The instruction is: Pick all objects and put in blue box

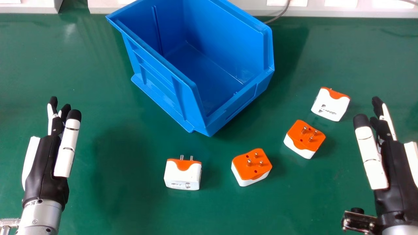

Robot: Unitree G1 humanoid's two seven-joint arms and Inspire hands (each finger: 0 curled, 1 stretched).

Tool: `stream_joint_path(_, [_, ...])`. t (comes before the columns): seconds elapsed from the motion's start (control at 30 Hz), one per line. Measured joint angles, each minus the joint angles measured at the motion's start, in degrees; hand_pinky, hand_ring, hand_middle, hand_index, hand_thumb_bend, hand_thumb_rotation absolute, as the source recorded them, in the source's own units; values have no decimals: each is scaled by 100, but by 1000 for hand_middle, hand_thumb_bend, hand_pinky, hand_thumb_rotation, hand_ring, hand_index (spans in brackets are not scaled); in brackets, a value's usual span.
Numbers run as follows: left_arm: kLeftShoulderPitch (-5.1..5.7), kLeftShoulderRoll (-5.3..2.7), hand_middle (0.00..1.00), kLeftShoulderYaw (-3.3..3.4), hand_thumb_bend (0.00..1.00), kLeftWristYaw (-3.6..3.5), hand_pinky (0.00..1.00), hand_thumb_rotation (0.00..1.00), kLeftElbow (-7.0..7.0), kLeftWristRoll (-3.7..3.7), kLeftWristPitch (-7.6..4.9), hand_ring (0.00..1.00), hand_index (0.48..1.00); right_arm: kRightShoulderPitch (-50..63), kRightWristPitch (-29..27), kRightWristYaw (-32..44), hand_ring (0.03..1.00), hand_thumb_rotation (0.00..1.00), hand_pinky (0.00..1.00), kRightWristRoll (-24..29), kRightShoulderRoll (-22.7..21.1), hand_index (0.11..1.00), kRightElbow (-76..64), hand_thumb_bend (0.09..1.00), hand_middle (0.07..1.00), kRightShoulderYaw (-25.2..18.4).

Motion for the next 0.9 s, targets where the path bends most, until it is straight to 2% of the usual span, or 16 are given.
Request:
stream_joint_path(0.47, [-21,0,1000,1,430,-43,1000,989,5,-9,4,1000,1000,1,59,29,982,1000,858,5,0,967,-6,368,1000,9])
stream_joint_path(0.63, [-23,0,1000,-2,425,-46,1000,988,-12,-15,53,1000,1000,0,105,43,984,1000,862,12,-2,969,-113,398,1000,3])
stream_joint_path(0.73, [-24,-3,1000,-26,417,-46,1000,987,-76,-15,93,1000,1000,-18,164,95,982,1000,864,34,-27,966,-196,395,998,-42])
stream_joint_path(0.9, [-50,-8,1000,-84,362,-59,1000,977,-83,-24,114,1000,1000,-144,434,158,973,959,855,74,-111,957,-273,398,985,-206])
